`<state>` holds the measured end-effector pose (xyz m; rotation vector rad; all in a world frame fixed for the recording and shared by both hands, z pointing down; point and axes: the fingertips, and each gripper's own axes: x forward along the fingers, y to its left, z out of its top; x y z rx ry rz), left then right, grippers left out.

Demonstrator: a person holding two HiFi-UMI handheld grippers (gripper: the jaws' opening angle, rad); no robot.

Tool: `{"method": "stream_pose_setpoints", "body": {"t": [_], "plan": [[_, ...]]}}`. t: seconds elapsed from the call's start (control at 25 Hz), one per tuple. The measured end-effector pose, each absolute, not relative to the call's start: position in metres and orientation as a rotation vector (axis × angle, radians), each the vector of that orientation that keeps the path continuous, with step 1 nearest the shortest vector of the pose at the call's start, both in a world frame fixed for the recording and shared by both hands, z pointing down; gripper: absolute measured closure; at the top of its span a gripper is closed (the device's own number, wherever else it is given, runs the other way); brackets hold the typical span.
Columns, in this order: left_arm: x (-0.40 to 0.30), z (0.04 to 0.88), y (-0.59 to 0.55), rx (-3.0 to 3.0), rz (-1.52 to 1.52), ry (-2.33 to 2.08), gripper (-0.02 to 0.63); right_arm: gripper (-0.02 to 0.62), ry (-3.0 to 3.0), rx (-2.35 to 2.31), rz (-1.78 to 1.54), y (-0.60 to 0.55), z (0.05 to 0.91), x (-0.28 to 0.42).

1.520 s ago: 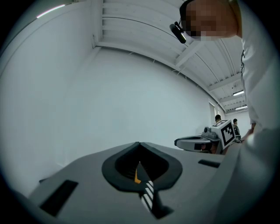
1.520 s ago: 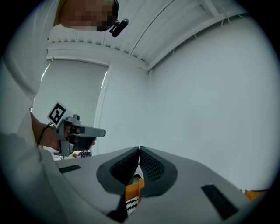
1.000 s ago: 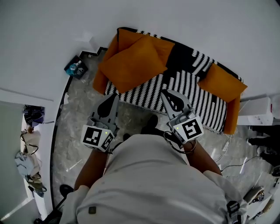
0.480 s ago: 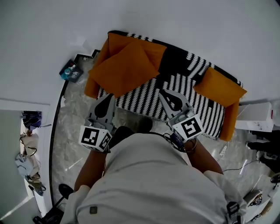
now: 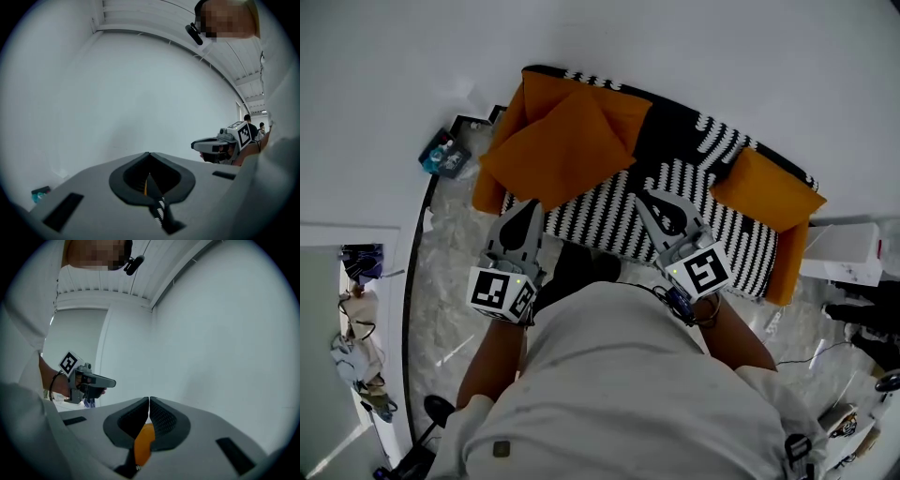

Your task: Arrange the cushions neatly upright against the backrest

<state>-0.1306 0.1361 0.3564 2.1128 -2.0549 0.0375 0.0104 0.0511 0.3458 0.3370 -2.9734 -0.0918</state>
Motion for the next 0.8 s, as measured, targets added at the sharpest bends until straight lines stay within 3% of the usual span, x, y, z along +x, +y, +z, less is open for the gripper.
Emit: {"method": "stream_pose_setpoints", "body": {"t": [0.32,0.8], "plan": [[-0.166,0.372,0.089,2.114,0.062,-2.001,0.598,0.566,-2.878,0.298,-0.049,0.016,0.362,-0.031],[-0.260,0.410,0.028,2.082,0.121,-1.932,0.598,0.561,-2.807,0.093,-0.037,-0.028,0.401,-0.163]]}}
